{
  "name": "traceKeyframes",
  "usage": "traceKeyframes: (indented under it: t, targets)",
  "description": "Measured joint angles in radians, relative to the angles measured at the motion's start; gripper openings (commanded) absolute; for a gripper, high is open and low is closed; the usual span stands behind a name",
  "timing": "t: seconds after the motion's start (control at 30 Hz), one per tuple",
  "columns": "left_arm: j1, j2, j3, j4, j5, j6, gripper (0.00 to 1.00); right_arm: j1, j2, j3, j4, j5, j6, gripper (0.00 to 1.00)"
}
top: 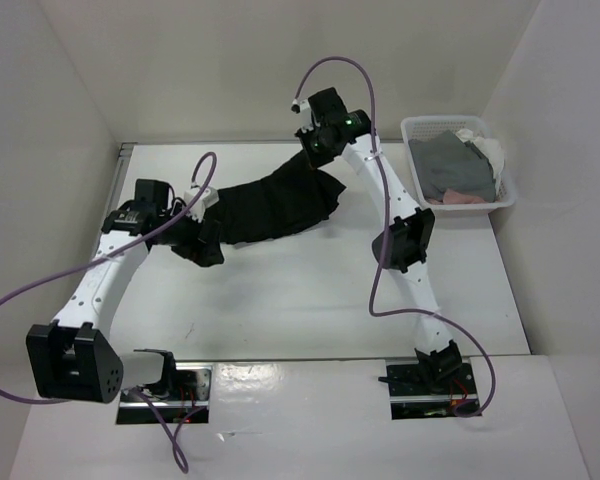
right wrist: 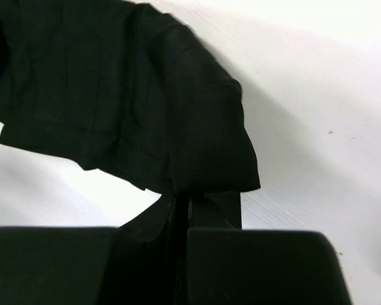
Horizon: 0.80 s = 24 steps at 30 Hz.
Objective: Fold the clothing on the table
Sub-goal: Fold the skirt
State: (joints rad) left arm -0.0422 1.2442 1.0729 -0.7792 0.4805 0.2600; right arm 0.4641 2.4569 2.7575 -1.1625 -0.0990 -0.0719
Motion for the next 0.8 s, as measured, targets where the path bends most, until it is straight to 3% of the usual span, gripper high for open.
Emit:
traceKeyframes:
  t: [0.2,0.53,0.8]
  targets:
    - [0.0,0.104,0.0,0.007,-0.001,-0.002,1.0,0.0,0.048,0.027,-0.018,-0.049,0.0,0.0]
    - [-0.007,0.034,0.0,0.054,-0.016,-0.005,1.0,0.005,0.089,0.138,-0.036,-0.22,-0.005,0.0]
    - [-0.012,0.085,0.001,0.159,-0.063,0.035,1.0,0.012,0.105,0.169,-0.039,-0.285,-0.016,0.0]
